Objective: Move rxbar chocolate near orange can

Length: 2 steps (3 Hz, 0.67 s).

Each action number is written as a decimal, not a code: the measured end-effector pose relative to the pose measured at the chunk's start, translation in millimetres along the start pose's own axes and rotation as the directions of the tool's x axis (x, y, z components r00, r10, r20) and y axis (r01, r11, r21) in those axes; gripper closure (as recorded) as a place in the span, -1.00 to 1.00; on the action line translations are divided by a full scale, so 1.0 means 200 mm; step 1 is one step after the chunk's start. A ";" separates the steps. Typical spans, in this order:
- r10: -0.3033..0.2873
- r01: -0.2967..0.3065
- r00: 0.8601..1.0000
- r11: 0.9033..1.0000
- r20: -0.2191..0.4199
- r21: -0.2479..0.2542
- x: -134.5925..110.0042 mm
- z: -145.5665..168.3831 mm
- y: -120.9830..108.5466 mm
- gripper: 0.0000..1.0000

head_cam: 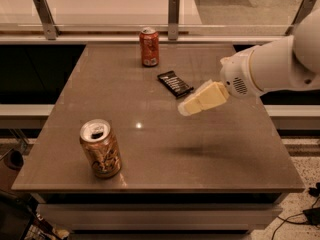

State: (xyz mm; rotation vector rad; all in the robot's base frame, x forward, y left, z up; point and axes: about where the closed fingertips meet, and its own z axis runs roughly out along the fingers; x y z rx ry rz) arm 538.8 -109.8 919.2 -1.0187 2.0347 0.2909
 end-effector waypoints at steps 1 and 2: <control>0.071 -0.072 0.995 0.997 0.065 0.002 -0.03 0.14 -0.02 -1.00; 0.172 -0.171 0.979 0.985 0.108 -0.021 -0.01 0.29 0.00 -1.00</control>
Offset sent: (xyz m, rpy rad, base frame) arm 0.0500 0.0470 -0.0694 0.3254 0.0910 -0.1605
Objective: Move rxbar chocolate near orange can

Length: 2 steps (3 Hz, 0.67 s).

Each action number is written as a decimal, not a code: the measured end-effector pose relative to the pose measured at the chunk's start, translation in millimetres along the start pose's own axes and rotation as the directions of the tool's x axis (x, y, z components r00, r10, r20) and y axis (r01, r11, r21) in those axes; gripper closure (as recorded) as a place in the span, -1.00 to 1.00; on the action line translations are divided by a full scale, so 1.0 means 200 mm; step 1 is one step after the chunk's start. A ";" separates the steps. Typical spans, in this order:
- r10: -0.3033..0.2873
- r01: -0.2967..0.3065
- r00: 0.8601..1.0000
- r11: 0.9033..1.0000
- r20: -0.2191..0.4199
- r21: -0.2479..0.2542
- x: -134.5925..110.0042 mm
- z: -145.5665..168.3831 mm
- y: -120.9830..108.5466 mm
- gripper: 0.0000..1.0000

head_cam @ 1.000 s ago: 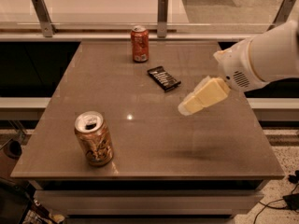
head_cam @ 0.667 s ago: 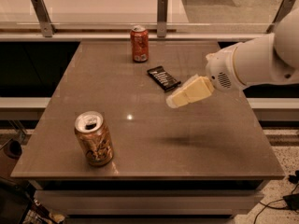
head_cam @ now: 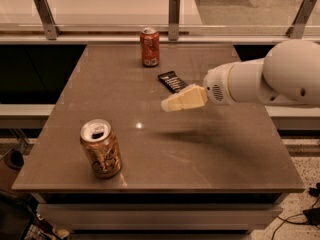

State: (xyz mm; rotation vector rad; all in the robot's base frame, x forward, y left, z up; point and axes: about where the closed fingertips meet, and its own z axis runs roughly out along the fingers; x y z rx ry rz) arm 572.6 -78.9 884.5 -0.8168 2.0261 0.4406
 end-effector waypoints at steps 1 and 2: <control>0.105 -0.105 0.994 0.994 0.014 -0.021 0.07 0.13 0.04 -1.00; 0.174 -0.173 0.985 0.984 0.013 -0.030 0.14 0.21 0.06 -1.00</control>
Offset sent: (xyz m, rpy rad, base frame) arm 0.0112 0.0272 -0.0724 0.1817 0.1560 -0.1116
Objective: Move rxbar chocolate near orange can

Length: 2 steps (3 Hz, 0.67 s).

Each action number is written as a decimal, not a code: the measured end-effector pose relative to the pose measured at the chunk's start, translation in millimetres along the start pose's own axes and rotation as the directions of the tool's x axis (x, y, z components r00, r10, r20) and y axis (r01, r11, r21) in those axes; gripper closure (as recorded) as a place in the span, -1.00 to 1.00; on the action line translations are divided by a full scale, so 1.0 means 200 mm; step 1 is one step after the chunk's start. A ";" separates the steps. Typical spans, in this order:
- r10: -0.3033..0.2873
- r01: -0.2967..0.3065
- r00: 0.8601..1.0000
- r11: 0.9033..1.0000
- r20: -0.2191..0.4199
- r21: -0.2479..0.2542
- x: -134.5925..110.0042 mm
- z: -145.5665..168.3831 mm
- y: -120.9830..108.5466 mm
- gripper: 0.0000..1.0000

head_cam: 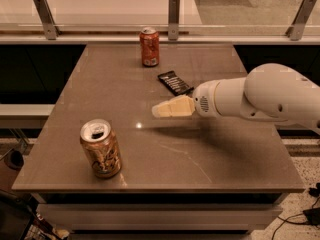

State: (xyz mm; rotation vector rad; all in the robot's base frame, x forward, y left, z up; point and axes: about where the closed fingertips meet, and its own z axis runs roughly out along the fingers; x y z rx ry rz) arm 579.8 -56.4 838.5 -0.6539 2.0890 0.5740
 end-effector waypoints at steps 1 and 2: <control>0.000 0.000 1.000 1.000 0.000 0.000 0.00 0.00 0.00 -1.00; -0.006 0.006 1.000 1.000 0.030 0.000 -0.04 0.04 -0.01 -1.00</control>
Offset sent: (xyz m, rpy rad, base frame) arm 0.0242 0.0104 0.0014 0.0408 -0.0589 -0.0108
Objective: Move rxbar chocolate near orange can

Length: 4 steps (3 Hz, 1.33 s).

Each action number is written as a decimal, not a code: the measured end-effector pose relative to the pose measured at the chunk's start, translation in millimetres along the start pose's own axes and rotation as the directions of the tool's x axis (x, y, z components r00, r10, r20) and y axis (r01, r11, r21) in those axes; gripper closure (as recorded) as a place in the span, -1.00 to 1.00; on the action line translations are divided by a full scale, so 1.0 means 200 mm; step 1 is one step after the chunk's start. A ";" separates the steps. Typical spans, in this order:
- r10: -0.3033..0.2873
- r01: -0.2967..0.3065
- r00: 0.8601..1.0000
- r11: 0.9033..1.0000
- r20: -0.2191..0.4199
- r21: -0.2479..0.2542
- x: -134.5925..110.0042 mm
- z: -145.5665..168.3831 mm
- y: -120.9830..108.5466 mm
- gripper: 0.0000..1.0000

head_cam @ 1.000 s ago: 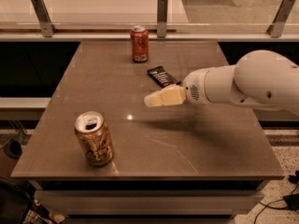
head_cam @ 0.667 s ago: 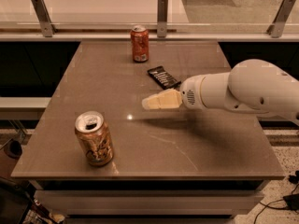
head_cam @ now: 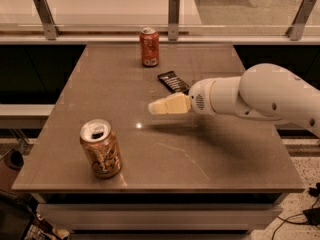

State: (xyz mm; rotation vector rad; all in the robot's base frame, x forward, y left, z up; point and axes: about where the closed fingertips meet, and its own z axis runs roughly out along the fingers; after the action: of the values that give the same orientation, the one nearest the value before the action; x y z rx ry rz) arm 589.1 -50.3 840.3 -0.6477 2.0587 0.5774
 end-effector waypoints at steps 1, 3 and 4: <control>-0.004 0.004 1.000 1.000 0.025 0.009 -0.03 0.07 -0.05 -1.00; -0.009 0.006 0.999 0.999 0.049 0.054 -0.03 0.23 -0.17 -1.00; -0.009 0.006 0.999 0.998 0.049 0.054 -0.03 0.23 -0.16 -1.00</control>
Offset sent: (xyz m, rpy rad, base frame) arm 0.0597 0.0091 -0.0236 0.0374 -0.0679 -0.0579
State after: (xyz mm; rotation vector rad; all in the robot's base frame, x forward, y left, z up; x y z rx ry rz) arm 641.0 -45.4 817.2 -0.6030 2.0179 0.5265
